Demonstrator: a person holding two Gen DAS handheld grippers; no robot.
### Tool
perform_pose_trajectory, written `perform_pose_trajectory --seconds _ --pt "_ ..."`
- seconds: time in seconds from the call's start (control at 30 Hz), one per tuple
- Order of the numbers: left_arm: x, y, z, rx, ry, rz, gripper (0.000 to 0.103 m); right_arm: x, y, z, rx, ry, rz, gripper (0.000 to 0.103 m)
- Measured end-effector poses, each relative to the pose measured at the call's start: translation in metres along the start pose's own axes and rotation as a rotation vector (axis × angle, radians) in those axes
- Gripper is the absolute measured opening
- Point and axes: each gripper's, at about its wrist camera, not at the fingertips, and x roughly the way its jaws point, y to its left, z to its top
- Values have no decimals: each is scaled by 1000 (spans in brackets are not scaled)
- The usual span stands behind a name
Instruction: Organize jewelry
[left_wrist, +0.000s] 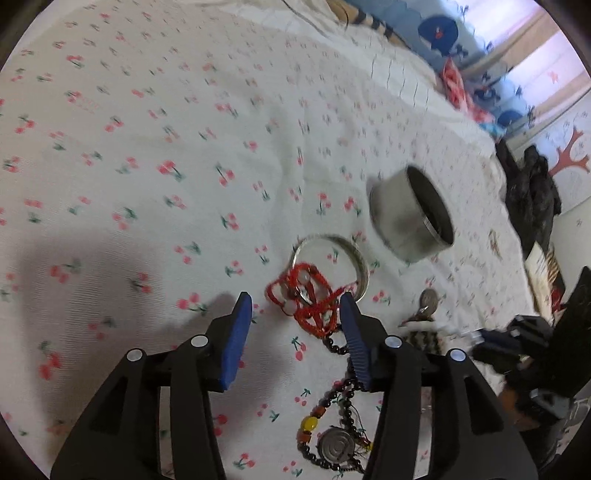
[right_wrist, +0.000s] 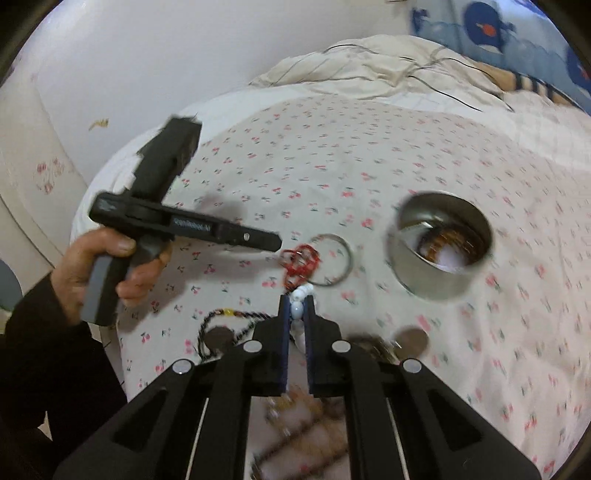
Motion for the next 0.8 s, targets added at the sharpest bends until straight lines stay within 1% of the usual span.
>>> perform_pose_trajectory --seconds 0.07,0.13,0.2,0.3,0.33,0.37,0.43,0.47,0.53,0.6,0.73,0.8 --pt "9 -2 0 -5 13 18 47 -10 -12 -9 41 -24 18 8" --pt "15 0 2 -31 12 26 47 -17 -25 -18 101 -60 48 8" --pt "19 5 3 -71 2 12 47 -20 -35 -21 150 -83 69 8" --pt "23 13 5 -131 -13 -28 47 -24 -47 -25 196 -97 77 8" --pt "25 15 5 -144 -15 -43 44 -26 -48 -25 204 -104 85 8" --pt "26 16 6 -152 -20 -60 27 -26 -48 -24 206 -107 86 8" --pt "30 14 6 -148 -11 -82 13 -26 -48 -24 207 -108 87 8" --pt "32 11 5 -139 -4 -93 10 -26 -49 -24 209 -108 89 8" --pt "32 6 4 -123 2 -122 9 -25 -50 -24 213 -108 88 8" --pt "27 2 5 -118 -11 -150 9 -27 -50 -25 216 -113 89 8" --pt "8 -1 9 -112 -58 -194 9 -27 -49 -25 217 -116 90 8" --pt "-5 0 10 -119 -87 -237 9 -26 -50 -25 215 -115 89 8"
